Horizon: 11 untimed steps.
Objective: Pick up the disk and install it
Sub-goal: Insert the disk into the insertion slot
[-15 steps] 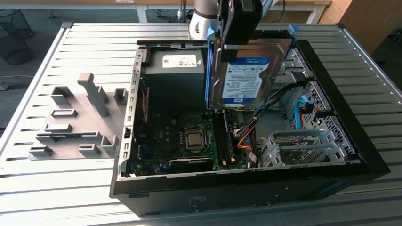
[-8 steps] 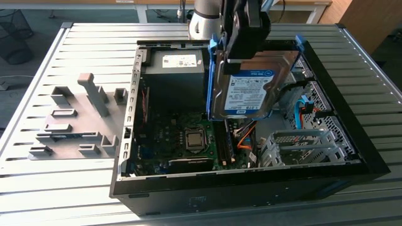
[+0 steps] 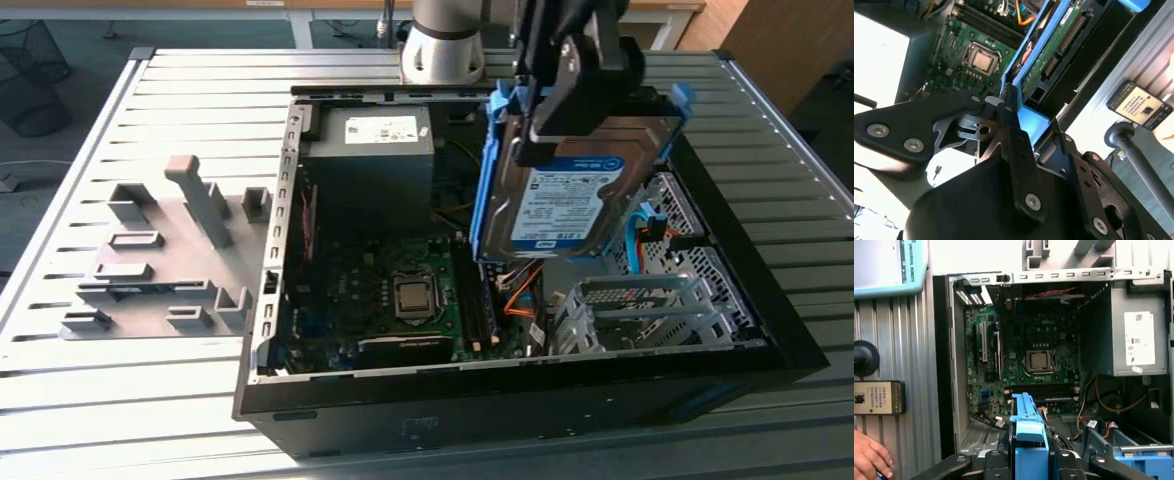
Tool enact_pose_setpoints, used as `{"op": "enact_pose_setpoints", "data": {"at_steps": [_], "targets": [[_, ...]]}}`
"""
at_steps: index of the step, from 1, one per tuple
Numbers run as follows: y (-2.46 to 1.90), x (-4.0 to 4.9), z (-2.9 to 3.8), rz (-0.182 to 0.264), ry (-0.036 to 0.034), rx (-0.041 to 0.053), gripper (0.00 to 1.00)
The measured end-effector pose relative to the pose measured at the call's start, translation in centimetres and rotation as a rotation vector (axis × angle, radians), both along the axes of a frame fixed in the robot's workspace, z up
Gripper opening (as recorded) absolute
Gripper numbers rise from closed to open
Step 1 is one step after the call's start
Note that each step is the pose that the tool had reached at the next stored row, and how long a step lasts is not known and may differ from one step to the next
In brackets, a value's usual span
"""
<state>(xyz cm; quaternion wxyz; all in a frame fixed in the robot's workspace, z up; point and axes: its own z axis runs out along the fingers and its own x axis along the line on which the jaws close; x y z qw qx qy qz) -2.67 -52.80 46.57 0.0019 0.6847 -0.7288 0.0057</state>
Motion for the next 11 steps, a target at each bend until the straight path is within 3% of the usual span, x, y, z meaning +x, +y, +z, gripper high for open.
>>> {"op": "enact_pose_setpoints", "data": {"at_steps": [7, 11], "targets": [[-0.96, 0.29, -0.09, 0.0, 0.0001, 0.0001, 0.36], [-0.99, 0.3, -0.08, 0.0, 0.0001, 0.0, 0.36]]}}
